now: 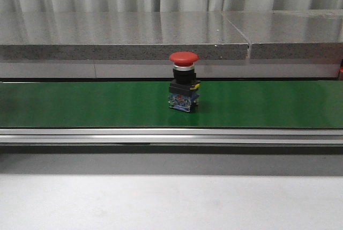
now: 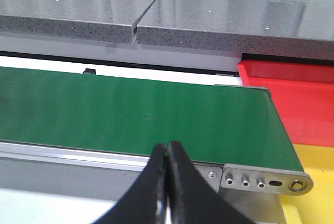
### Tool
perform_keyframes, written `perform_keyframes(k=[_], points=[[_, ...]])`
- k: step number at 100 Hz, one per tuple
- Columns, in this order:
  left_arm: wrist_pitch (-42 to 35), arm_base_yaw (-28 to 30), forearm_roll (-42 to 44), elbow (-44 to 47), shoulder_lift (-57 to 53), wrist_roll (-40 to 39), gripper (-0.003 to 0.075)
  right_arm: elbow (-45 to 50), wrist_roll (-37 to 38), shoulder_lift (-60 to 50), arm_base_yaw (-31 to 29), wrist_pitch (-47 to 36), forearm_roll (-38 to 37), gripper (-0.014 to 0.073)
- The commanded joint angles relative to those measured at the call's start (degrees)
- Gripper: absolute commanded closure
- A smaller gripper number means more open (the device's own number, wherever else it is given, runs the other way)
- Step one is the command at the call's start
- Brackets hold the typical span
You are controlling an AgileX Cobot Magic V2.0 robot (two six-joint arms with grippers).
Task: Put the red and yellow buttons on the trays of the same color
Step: 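Carry the yellow button onto the belt and open the left gripper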
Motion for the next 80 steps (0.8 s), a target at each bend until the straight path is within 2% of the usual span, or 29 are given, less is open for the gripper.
perform_keyframes(k=[1,15,42,64,80], points=[[-2.90,-0.12,0.33,-1.63,-2.07,1.12,0.0022,-0.63,0.07,-0.96,0.04,-4.48,-0.26,0.0662],[-7.28,-0.73,0.33,-1.63,-2.83,1.62,0.0070,-0.63,0.07,-0.96,0.04,-4.48,-0.26,0.0662],[-15.72,-6.35,0.47,-1.63,-8.72,2.58,0.0073,-0.63,0.07,-0.96,0.04,-4.48,-0.26,0.0662],[-16.25,-11.29,0.20,-1.23,-15.10,2.45,0.0073,-0.63,0.07,-0.96,0.04,-4.48,-0.26,0.0662],[-20.57,-13.36,-0.02,3.33,-22.41,2.08,0.0083,-0.63,0.07,-0.96,0.04,-4.48,-0.26,0.0662]])
